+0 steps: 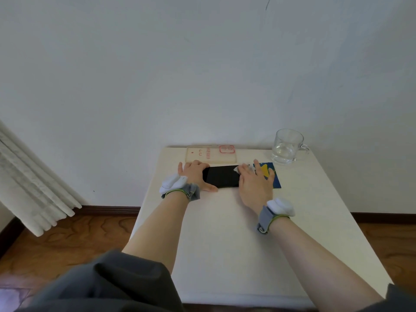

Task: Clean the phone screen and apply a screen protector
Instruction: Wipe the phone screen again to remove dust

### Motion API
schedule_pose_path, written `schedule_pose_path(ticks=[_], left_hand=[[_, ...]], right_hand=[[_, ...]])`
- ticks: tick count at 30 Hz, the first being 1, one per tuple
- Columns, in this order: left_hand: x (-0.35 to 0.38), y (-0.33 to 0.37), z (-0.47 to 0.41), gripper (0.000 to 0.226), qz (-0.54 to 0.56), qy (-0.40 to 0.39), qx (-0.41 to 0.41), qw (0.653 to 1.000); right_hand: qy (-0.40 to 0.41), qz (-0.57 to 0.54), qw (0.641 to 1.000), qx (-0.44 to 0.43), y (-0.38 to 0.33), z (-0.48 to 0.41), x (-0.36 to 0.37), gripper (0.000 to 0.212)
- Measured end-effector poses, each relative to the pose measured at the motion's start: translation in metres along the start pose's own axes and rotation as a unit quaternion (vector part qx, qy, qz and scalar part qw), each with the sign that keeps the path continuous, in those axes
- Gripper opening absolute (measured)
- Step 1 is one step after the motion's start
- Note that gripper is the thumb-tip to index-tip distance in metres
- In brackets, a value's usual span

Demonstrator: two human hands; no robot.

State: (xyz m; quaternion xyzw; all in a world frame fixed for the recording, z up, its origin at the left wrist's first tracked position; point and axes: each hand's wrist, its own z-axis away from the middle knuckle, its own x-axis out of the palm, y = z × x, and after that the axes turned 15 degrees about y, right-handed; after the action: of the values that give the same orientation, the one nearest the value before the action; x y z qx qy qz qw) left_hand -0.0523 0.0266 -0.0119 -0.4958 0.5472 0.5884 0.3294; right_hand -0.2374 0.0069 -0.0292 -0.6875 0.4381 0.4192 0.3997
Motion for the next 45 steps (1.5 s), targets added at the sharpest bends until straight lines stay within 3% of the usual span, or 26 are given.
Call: schedule_pose_path(ticks=[7,13,40,45], left_hand=[[0.002,0.0,0.002,0.082,0.004,0.01,0.0,1.0],[-0.001,-0.001,0.002,0.083,-0.004,0.002,0.002,1.0],[-0.002,0.003,0.003,0.083,-0.015,-0.009,0.005,1.0],[-0.001,0.001,0.002,0.084,-0.015,-0.005,0.006,1.0]], right_hand=[[-0.033,-0.052,0.995,-0.073,-0.025,-0.006,0.005,0.043],[-0.023,-0.003,1.0,-0.001,0.014,-0.005,-0.002,0.045],[-0.031,-0.002,0.998,-0.058,0.032,0.046,-0.025,0.047],[-0.039,-0.032,0.996,-0.067,0.006,0.04,-0.021,0.046]])
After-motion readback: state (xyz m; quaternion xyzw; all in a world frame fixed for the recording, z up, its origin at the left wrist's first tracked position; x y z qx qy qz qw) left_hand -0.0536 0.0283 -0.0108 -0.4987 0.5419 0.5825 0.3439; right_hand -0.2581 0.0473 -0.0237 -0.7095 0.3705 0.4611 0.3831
